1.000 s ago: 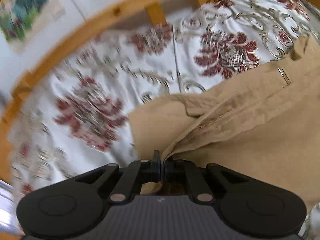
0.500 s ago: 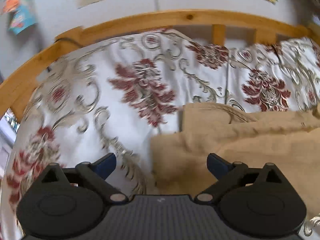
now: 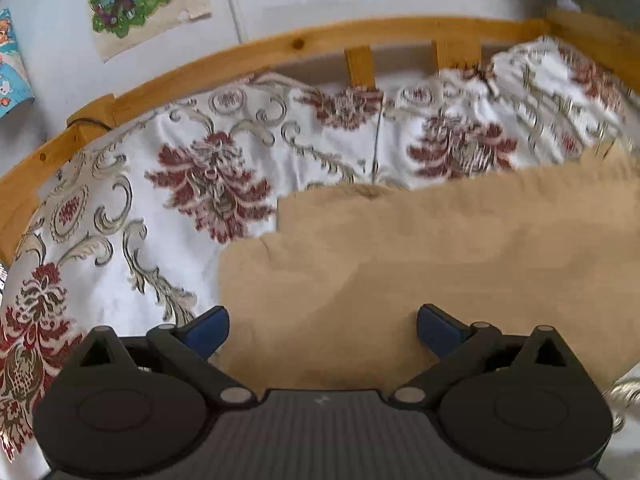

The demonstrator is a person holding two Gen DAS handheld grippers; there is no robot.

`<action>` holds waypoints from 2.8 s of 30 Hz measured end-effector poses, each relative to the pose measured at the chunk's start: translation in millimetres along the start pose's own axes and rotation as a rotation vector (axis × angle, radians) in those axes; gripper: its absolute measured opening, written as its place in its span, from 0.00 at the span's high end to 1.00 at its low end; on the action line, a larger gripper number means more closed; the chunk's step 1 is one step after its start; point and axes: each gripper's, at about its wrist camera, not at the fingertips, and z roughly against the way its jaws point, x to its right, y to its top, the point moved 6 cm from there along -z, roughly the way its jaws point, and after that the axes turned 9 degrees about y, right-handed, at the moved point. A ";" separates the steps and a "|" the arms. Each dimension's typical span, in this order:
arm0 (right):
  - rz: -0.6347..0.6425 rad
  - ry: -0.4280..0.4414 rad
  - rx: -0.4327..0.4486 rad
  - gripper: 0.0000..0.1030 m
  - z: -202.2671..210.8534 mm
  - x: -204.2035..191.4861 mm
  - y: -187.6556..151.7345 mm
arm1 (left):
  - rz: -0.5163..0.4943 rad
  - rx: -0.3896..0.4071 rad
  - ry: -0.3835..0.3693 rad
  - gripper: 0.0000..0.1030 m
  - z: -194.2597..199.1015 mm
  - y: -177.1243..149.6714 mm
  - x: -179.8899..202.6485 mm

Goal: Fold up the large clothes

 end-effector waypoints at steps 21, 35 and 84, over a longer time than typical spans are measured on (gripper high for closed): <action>-0.253 0.126 -0.001 0.01 -68.9 -62.3 60.7 | 0.101 0.056 -0.006 0.01 -14.4 38.4 64.3; -0.296 0.203 -0.040 0.01 -85.1 -72.4 24.1 | 0.192 0.022 -0.098 0.01 -51.1 -2.1 39.3; -0.377 0.036 -0.068 0.01 -24.3 -84.6 -14.2 | 0.350 0.003 0.160 0.00 23.5 -90.5 -49.0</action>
